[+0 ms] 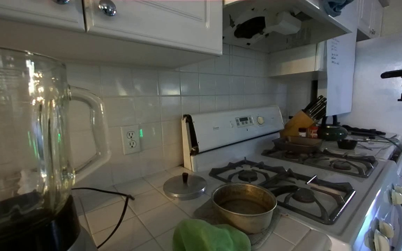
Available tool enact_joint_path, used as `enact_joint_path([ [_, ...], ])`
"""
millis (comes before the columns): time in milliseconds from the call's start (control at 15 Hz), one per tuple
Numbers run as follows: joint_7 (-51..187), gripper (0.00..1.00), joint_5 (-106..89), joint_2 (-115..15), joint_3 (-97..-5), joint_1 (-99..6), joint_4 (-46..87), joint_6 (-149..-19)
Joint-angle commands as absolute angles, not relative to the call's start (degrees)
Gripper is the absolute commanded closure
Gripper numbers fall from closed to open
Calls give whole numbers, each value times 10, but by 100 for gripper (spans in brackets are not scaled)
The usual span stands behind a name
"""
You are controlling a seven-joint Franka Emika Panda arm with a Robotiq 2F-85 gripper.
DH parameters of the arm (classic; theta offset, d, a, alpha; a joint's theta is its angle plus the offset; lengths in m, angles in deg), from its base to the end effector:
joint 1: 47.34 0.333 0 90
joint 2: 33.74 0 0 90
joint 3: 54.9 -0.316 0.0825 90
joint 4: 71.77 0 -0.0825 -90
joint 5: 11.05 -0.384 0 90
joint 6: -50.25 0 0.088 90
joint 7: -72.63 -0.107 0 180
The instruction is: Use the blue towel to wipe the hood above the stove then place it on the left side of the counter.
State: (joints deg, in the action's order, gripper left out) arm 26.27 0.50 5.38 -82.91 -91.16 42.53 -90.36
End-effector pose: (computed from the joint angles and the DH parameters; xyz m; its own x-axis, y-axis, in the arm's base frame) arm 0.4054 -0.0032 0.7999 0.1474 -0.4398 0.8859 -0.6717 -0.7020 -0.2367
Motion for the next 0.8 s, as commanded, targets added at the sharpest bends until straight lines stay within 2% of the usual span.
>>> enact_joint_path([
  [0, 181, 97, 52, 27, -840, -915, 388, -867],
  [267, 166, 97, 67, 13, -840, -858, 388, -848],
  [733, 210, 97, 73, -29, -787, -730, 373, -840],
])
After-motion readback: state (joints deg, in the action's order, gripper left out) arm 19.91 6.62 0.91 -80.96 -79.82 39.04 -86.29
